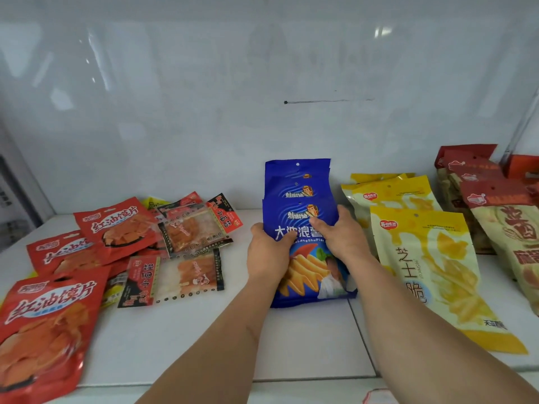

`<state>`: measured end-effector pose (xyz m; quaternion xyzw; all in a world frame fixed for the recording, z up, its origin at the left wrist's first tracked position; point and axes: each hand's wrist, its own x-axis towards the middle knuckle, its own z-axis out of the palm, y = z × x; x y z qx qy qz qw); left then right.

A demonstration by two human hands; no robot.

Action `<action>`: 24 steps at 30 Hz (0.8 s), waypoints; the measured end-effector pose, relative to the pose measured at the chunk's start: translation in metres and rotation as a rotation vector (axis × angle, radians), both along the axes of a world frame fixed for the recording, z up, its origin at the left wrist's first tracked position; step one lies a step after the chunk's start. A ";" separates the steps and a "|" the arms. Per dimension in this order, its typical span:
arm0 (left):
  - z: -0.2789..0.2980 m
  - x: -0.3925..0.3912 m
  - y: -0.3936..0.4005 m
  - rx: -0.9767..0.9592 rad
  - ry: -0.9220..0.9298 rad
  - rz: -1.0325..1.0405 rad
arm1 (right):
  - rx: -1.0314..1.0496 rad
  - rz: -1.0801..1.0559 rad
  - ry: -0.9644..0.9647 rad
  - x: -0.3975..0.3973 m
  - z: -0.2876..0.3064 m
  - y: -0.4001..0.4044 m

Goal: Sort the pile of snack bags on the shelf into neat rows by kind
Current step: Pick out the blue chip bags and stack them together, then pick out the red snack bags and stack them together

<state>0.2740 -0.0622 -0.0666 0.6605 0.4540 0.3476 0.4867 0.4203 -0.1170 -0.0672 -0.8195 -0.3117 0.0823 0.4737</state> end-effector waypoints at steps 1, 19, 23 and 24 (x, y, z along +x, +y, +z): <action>0.001 -0.004 0.000 0.002 0.002 -0.013 | -0.031 -0.024 -0.027 0.000 0.001 0.001; 0.006 -0.113 0.014 0.440 0.416 -0.037 | -0.070 -0.072 -0.463 -0.109 0.037 0.043; 0.001 -0.144 0.032 0.635 0.558 -0.010 | -0.062 0.139 -0.433 -0.156 0.029 0.072; -0.001 -0.151 0.036 0.665 0.592 -0.010 | -0.077 0.175 -0.407 -0.165 0.025 0.079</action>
